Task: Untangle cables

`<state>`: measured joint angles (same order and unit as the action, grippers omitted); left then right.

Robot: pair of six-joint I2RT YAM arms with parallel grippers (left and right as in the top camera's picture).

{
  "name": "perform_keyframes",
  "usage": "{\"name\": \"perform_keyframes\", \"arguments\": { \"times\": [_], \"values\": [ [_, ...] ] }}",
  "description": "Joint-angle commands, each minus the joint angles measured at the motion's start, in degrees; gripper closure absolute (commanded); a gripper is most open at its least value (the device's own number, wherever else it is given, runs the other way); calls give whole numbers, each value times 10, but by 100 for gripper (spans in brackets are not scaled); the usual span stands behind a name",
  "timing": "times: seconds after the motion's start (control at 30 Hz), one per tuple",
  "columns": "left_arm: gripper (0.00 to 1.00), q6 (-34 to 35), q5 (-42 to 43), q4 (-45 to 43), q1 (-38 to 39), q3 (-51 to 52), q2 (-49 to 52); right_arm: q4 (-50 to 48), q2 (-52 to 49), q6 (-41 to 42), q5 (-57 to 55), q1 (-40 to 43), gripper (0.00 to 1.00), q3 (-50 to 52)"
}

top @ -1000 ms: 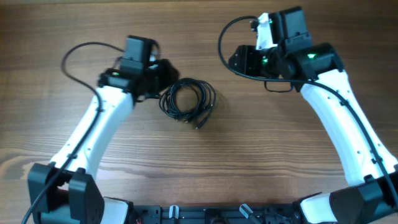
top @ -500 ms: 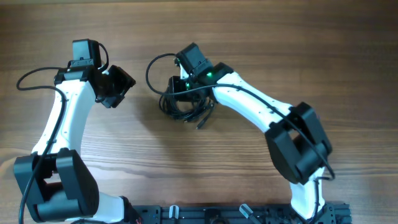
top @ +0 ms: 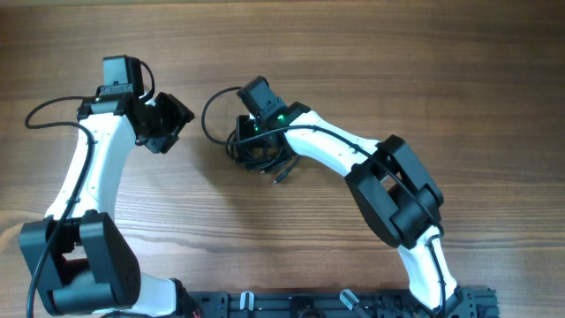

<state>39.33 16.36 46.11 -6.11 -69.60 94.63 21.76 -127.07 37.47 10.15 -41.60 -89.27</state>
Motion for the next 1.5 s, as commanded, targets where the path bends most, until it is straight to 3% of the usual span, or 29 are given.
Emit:
{"name": "perform_keyframes", "arguments": {
  "times": [0.0,0.17,0.27,0.3,0.37,0.43,0.53,0.67,0.73,0.83,0.93,0.97,1.17,1.27,1.47],
  "values": [
    [41,5,5,0,-1,1,3,13,-38,2,10,-24,72,9],
    [41,5,5,0,-1,1,4,37,-47,62,-59,-52,80,9],
    [41,5,5,0,-1,1,4,50,-45,60,-78,-47,95,5],
    [41,5,5,0,-1,1,4,59,-40,50,-76,-41,96,-1],
    [57,4,5,-2,-1,1,4,73,-9,-31,-34,-26,96,-23],
    [65,-21,20,-10,-1,0,4,87,52,-120,59,-3,96,-35],
    [65,-92,165,-56,-1,0,0,123,172,-217,172,49,96,-35],
    [54,-83,403,-175,0,0,-24,148,283,-285,194,114,96,-35],
    [52,-54,441,-187,0,0,-25,157,298,-283,193,136,96,-35],
    [51,-57,447,-192,8,0,-25,173,298,-276,191,143,96,-35],
    [39,-59,433,-226,47,0,-25,185,298,-237,184,143,96,-35],
    [33,-59,393,-227,72,0,-25,190,298,-230,184,143,96,-35],
    [22,-8,281,-245,159,0,-25,198,298,-224,184,143,96,-35],
    [22,17,288,-278,163,0,-25,203,298,-225,183,143,96,-35],
    [34,15,286,-269,165,1,-9,212,298,-225,191,143,96,-35]
  ]
}}
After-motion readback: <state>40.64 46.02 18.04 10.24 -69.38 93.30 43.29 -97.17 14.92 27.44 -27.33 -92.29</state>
